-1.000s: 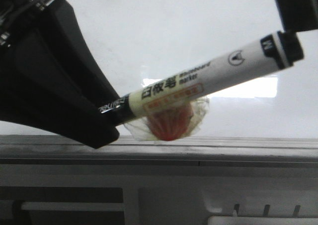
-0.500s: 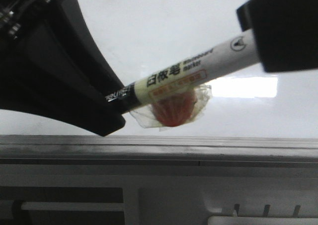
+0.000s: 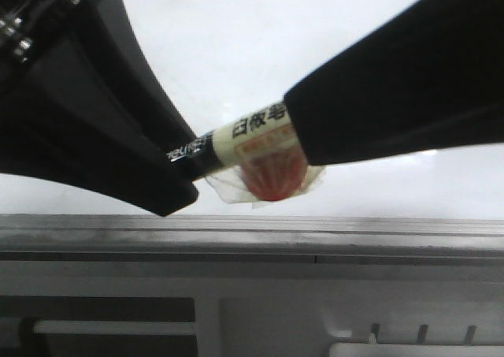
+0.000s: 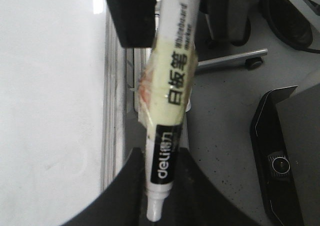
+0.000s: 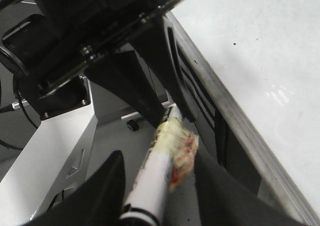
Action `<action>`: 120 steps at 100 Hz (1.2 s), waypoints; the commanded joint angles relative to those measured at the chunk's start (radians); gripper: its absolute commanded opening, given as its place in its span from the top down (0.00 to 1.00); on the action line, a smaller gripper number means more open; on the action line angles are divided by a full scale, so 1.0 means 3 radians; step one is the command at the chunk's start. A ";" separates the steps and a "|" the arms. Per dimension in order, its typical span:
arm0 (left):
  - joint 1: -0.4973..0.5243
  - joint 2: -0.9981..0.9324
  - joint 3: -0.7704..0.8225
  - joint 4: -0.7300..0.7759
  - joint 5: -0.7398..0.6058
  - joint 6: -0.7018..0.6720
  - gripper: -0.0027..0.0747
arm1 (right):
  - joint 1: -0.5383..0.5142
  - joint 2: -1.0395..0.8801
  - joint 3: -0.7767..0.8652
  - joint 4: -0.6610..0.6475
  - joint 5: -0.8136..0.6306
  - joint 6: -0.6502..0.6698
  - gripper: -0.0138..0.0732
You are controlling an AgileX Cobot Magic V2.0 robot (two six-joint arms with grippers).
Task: Write number 6 on whiteboard
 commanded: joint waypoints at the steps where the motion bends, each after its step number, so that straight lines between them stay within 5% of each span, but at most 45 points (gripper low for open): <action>1: -0.0025 -0.0068 -0.0114 -0.0075 -0.0152 -0.0005 0.99 | 0.0009 0.0017 -0.0111 0.0183 0.0045 -0.0066 0.61; 20: -0.0025 -0.0068 -0.0114 -0.0075 -0.0152 -0.0005 0.99 | 0.0009 0.0063 -0.0175 0.0183 0.0046 -0.0085 0.93; 46: -0.0025 -0.0068 -0.0114 -0.0105 -0.0227 -0.0011 0.96 | 0.0009 0.0105 -0.0175 0.0183 0.0059 -0.0085 0.92; 53: -0.0025 -0.0068 -0.0114 -0.0105 -0.0231 -0.0011 0.84 | 0.0009 0.0096 -0.0175 0.0183 0.0040 -0.0085 0.91; 70: -0.0025 -0.0193 -0.0114 -0.0105 -0.0239 -0.0025 0.34 | 0.0009 -0.0057 -0.0175 0.0177 -0.0146 -0.0076 0.91; 78: -0.0025 -0.0374 -0.0114 -0.0105 -0.0283 -0.0052 0.23 | 0.0009 -0.0194 -0.0175 0.0142 -0.0292 0.0036 0.91; 93: 0.0074 -0.0846 -0.0114 -0.0105 -0.0376 -0.0527 0.28 | 0.0009 -0.0622 -0.0175 -0.0419 -0.0567 0.0579 0.91; 120: 0.0668 -0.1928 0.0323 -0.0052 -0.0390 -0.1459 0.62 | -0.0005 -0.1477 -0.0175 -0.2074 -0.0648 0.2113 0.90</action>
